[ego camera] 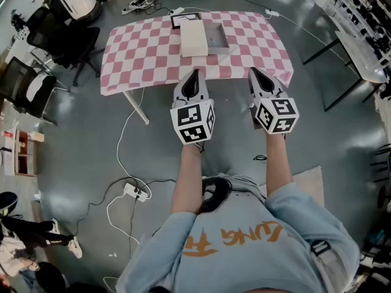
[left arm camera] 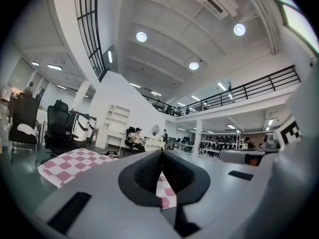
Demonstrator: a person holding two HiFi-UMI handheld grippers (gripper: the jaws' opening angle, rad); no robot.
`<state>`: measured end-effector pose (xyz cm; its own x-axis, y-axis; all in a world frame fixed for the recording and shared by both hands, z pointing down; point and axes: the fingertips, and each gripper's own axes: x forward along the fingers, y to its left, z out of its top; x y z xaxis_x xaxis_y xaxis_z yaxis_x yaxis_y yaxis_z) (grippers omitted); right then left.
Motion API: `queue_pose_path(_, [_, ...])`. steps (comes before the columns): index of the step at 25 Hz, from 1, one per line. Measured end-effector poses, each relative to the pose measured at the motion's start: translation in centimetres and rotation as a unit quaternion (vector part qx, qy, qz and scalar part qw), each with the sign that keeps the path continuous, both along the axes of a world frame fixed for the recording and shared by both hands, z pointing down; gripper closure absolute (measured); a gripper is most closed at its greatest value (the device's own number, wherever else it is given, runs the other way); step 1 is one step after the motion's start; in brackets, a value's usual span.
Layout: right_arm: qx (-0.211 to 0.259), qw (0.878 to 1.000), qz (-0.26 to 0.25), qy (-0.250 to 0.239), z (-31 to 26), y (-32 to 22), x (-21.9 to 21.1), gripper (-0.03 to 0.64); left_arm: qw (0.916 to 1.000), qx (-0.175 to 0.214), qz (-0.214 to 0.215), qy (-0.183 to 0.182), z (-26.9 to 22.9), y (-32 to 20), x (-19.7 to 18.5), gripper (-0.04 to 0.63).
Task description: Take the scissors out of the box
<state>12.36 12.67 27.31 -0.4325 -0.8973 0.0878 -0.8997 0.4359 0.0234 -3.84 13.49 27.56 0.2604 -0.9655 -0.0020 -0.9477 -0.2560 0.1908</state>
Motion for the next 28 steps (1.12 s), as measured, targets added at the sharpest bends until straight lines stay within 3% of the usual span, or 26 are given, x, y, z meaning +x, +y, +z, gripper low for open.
queue_pose_path(16, [0.0,1.0,0.015,0.006,-0.7,-0.1,-0.1,0.62,0.9998,0.009,0.009,0.013,-0.4,0.0,-0.5,0.575])
queue_pose_path(28, [0.013,1.0,0.003,0.019,-1.4,0.7,-1.9,0.62,0.9994,0.021,-0.016,0.023,-0.9,0.7,-3.8,0.576])
